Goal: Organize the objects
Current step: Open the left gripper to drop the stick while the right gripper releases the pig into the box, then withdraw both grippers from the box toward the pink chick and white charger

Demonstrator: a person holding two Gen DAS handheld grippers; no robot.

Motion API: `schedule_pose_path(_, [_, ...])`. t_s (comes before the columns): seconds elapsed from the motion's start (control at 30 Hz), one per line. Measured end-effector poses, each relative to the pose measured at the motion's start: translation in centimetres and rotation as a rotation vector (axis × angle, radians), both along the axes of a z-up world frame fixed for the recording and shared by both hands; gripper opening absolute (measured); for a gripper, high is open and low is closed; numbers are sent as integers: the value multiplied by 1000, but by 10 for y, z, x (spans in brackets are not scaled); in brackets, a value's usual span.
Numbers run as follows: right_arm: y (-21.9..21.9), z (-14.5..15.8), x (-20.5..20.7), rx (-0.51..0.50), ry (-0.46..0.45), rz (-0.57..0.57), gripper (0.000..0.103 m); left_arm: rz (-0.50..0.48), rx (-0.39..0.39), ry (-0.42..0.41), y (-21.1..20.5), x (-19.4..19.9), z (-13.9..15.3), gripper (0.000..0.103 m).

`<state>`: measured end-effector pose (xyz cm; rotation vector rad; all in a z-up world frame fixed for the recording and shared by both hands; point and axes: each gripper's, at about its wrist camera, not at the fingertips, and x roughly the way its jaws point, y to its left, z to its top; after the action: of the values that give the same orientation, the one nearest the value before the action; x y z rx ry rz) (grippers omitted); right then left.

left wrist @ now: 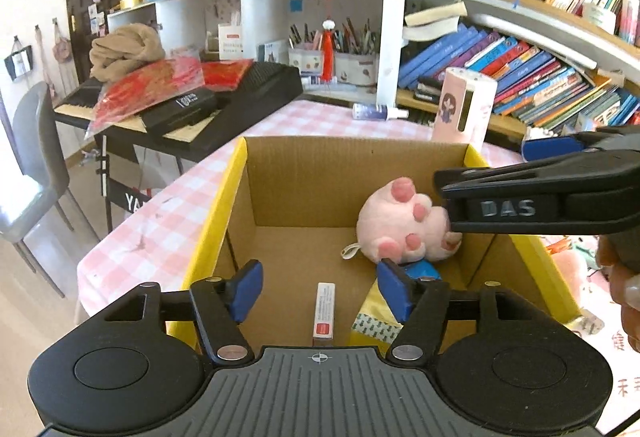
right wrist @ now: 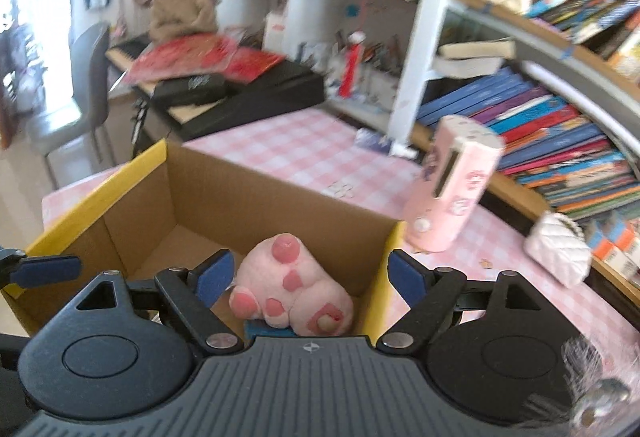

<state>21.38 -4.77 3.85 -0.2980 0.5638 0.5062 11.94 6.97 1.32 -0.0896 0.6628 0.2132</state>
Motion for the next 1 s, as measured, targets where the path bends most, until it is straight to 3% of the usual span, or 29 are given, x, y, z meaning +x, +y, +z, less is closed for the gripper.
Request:
schedule_pose_path(0.37, [-33,12,-63,77,-157,-170,87,34,-7,-56,8,-40,11,79])
schedule_pose_path(0.73, [-44,-10,-125,47,-108,-230,87,15,-4,-41,9,-86,9,80])
schedule_pose_path(1.0, [-43,-31,-174,-11,-58,-224,89,2,-24,20,6,-120,-3,86])
